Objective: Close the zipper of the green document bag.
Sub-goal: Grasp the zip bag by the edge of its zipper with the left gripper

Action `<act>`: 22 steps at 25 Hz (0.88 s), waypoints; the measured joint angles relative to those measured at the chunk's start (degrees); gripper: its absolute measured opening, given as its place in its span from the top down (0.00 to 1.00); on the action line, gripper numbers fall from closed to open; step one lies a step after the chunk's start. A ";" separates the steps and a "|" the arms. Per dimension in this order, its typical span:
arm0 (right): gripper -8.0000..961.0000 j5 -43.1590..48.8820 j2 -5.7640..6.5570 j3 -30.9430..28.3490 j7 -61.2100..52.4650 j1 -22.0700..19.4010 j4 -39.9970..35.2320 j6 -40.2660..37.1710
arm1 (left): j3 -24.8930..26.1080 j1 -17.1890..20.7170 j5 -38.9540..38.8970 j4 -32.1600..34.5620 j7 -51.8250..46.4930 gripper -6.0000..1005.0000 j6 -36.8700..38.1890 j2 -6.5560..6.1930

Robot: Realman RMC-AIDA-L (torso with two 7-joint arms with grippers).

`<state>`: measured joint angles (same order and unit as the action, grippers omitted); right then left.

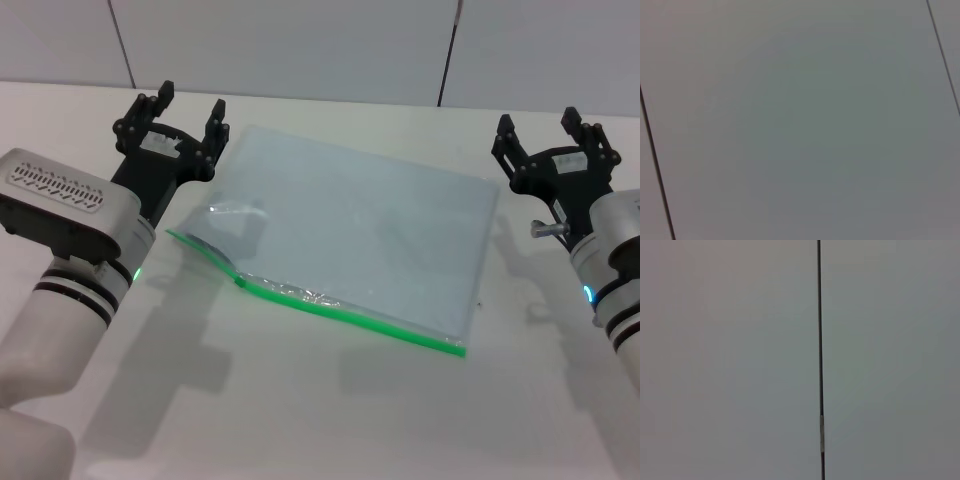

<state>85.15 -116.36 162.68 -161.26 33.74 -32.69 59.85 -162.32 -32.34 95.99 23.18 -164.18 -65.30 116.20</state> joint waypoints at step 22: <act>0.18 0.27 0.00 0.09 0.07 0.20 0.17 -0.92 | -0.11 -0.13 0.12 -0.13 0.26 0.39 -0.01 -0.10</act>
<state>85.42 -116.36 162.78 -161.19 33.94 -32.52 58.93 -162.42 -32.47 96.11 23.05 -163.92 -65.32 116.10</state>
